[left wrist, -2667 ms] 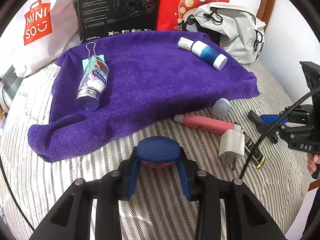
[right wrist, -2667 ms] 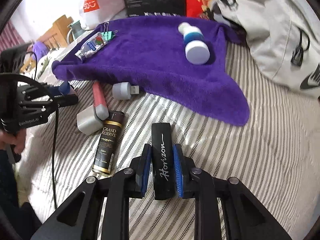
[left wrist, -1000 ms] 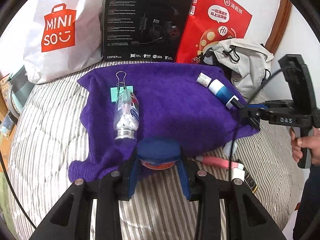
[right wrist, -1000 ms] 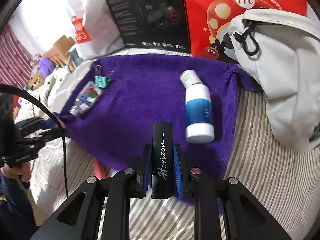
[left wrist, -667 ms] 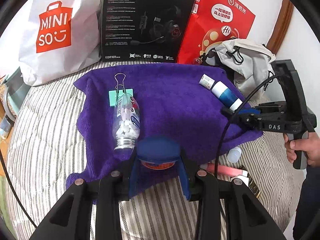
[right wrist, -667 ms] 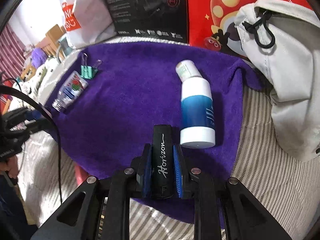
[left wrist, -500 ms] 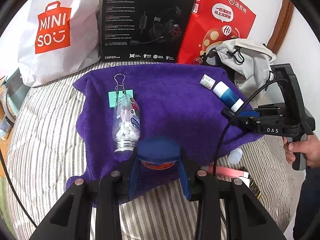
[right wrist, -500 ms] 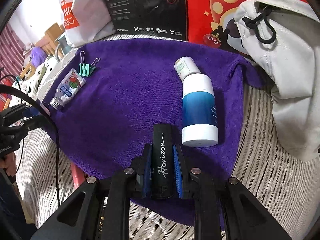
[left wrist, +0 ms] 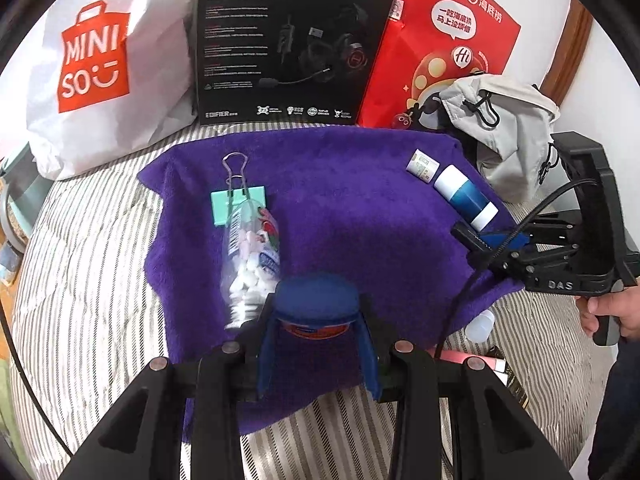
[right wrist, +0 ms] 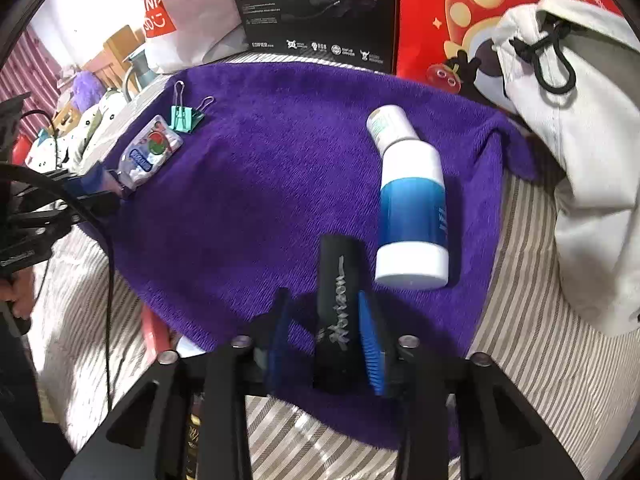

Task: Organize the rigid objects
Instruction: 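Open the right tool to drop the Horizon tube while the left tool releases the jar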

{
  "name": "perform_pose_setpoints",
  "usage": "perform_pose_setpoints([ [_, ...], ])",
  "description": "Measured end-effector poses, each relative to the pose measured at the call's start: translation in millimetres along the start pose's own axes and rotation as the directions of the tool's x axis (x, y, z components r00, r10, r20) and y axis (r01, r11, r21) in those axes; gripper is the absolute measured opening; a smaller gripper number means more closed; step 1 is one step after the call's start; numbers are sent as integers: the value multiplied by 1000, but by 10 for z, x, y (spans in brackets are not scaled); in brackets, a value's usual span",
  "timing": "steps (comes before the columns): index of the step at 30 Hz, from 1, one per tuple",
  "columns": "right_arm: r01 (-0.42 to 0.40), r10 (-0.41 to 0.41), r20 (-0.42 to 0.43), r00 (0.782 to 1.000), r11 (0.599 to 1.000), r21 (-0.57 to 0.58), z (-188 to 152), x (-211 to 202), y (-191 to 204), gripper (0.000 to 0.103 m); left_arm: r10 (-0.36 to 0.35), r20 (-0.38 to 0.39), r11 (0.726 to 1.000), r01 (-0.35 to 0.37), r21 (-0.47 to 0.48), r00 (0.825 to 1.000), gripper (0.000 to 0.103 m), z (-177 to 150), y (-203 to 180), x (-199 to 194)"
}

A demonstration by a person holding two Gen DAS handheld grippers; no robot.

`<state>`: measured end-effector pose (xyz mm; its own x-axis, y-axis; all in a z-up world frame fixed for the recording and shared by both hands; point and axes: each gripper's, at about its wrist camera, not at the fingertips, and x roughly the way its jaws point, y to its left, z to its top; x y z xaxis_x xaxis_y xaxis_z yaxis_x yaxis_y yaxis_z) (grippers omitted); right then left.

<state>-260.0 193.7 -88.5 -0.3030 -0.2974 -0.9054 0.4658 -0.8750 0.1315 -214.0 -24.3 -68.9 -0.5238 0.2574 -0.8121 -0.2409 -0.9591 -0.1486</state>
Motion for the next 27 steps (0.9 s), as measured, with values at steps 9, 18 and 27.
perform_pose_setpoints([
  [9,-18,15,67,998,999,49,-161,-350,-45,50,31,-40,999,-30,29,999,34,55,-90,239],
  [18,-43,32,131,991,996,80,-387,-663,-34,58,103,-66,991,-96,94,993,34,71,-261,436],
  [27,-86,70,147,987,991,106,-704,-790,10,58,134,-84,988,-127,83,987,40,39,-283,426],
])
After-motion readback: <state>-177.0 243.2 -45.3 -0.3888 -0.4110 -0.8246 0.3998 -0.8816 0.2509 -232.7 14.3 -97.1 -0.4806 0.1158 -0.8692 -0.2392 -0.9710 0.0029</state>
